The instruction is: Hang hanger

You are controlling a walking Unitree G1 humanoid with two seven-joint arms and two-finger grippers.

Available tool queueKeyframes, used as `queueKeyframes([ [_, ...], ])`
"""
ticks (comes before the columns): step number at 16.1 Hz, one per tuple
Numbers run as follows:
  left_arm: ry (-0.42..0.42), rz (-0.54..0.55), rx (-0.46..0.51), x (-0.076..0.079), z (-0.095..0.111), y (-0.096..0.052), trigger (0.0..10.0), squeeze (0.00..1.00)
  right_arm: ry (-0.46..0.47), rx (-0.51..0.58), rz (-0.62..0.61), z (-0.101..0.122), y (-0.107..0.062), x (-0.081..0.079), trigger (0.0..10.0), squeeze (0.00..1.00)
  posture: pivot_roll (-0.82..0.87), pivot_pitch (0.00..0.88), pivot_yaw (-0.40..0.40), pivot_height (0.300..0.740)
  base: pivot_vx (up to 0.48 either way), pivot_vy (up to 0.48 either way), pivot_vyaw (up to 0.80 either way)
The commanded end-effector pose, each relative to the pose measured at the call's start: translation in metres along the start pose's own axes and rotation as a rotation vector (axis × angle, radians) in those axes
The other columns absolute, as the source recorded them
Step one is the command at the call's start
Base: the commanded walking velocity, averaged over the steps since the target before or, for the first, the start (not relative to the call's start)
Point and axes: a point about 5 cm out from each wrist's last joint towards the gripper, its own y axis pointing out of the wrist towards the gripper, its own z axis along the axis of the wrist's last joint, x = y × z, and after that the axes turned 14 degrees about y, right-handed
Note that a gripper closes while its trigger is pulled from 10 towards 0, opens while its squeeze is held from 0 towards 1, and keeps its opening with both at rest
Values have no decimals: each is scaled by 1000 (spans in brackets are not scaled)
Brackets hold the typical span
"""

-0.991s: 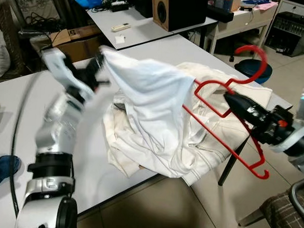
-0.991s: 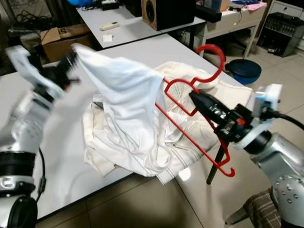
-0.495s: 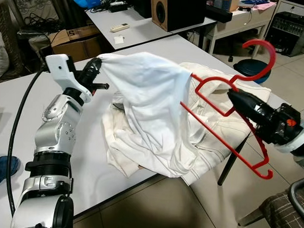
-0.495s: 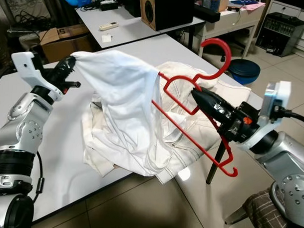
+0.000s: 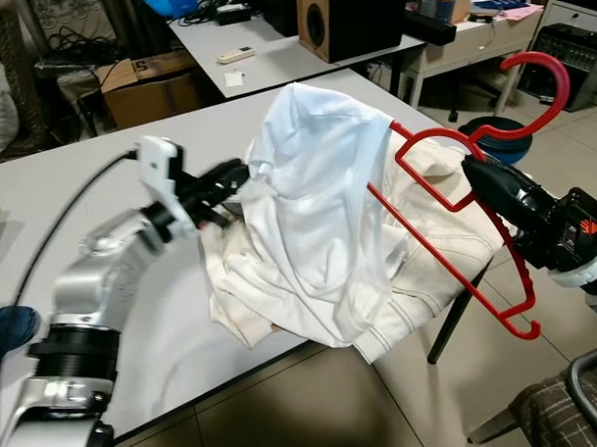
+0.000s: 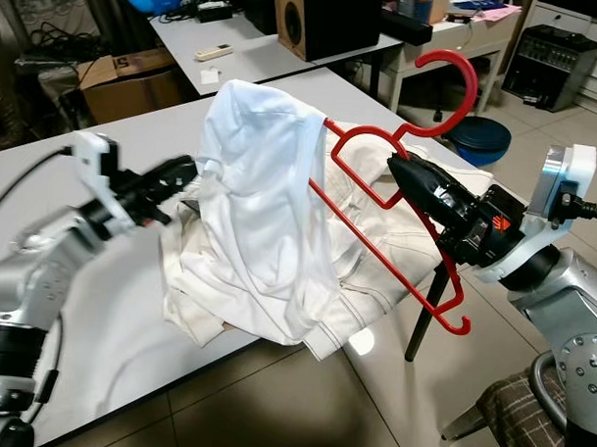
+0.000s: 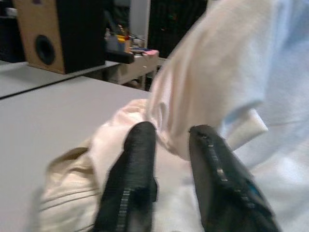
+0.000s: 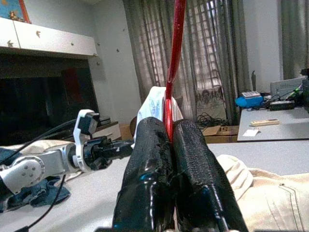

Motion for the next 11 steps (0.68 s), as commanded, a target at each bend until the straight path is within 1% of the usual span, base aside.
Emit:
queueKeyframes([
  [1,27,52,28,-18,12,-7,10000,1000,-32,-50,7,2,0,-1,10000,0,-147,0,134,740,0,0,0],
  [2,13,78,109,-35,32,-14,10000,1000,-70,-153,-32,-5,0,5,10000,0,-146,0,133,740,0,0,0],
  [3,0,49,153,-38,43,-15,10000,1000,-83,-175,-40,-6,1,6,10000,0,-144,0,132,740,0,0,0],
  [4,-4,37,163,-38,45,-15,10000,1000,-88,-180,-42,-6,1,7,10000,0,-144,0,132,740,0,0,0],
  [5,-9,-125,191,-29,63,-10,10000,1000,-111,-211,-15,-4,7,4,10000,0,-138,0,128,740,0,0,0],
  [6,1,-222,188,-22,70,-5,10000,1000,-123,-229,-2,-3,9,3,10000,0,-137,0,127,740,0,0,0],
  [7,41,-365,159,-9,76,2,10000,1000,-143,-257,16,-2,12,3,10000,0,-133,0,126,740,0,0,0],
  [8,84,-485,122,5,79,10,10000,1000,-150,-270,44,0,15,2,10000,0,-132,0,126,740,0,0,0],
  [9,104,-584,97,16,80,15,10000,1000,-155,-283,73,1,17,0,10000,0,-132,0,128,740,0,0,0],
  [10,144,-710,66,32,82,24,10000,0,-158,-328,126,0,19,-4,10000,0,-134,0,132,740,0,0,0],
  [11,164,-752,59,37,83,28,10000,0,-159,-351,148,-1,19,-7,10000,0,-134,0,132,740,0,0,0],
])
